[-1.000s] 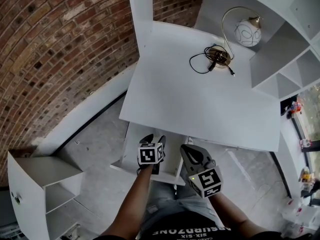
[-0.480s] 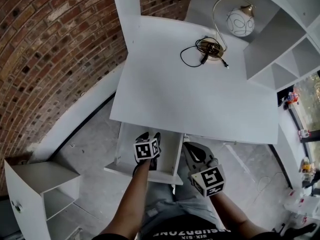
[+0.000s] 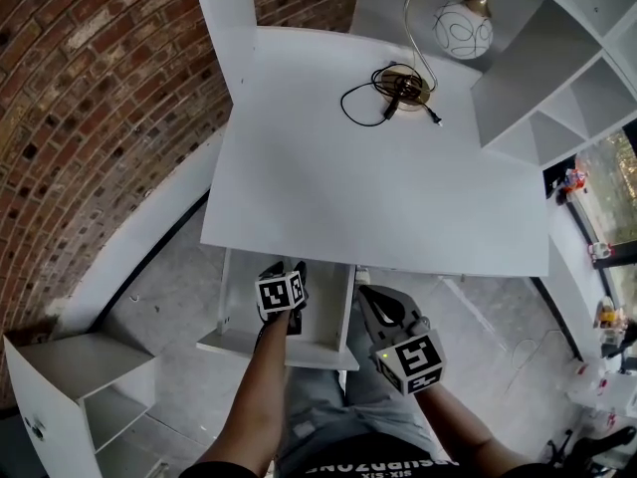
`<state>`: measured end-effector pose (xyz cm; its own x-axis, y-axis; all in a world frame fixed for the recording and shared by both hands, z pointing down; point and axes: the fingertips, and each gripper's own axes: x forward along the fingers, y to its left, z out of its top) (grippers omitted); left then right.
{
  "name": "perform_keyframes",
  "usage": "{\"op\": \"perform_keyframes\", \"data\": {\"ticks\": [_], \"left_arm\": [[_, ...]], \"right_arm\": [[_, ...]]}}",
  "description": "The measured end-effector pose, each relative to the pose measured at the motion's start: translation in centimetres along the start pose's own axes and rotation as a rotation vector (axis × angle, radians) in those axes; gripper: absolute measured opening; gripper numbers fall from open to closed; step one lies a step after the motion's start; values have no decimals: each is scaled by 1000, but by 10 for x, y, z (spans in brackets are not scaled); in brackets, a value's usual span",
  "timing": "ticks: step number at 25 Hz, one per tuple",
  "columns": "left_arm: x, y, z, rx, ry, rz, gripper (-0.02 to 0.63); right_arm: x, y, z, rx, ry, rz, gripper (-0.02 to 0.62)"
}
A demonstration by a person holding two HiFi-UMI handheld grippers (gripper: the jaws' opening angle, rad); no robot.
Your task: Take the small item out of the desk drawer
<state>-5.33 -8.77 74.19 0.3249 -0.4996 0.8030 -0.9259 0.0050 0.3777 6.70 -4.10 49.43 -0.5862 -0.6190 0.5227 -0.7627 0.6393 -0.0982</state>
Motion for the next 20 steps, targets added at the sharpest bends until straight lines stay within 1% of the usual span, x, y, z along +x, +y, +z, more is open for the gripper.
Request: {"op": "perform_keyframes", "data": {"ticks": [3,8,14,18,20], "left_arm": [[7,2,-6,7,12,5,209],[19,4,-9,-14,15,7,209],[31,10,-14,44,33,45,209],[37,14,-15,10,33,36,209],[41,16,-15,6,40,39,209]], "right_arm": [[-2,-3,-5,11,5,-6,-2],[-3,-9,-13,20,17,-15,-2],[-1,-10,-20,32,35,-3,-2],[3,-10,-21,27,41,2,-2],[5,-10,-21,26,41,5,-2]]}}
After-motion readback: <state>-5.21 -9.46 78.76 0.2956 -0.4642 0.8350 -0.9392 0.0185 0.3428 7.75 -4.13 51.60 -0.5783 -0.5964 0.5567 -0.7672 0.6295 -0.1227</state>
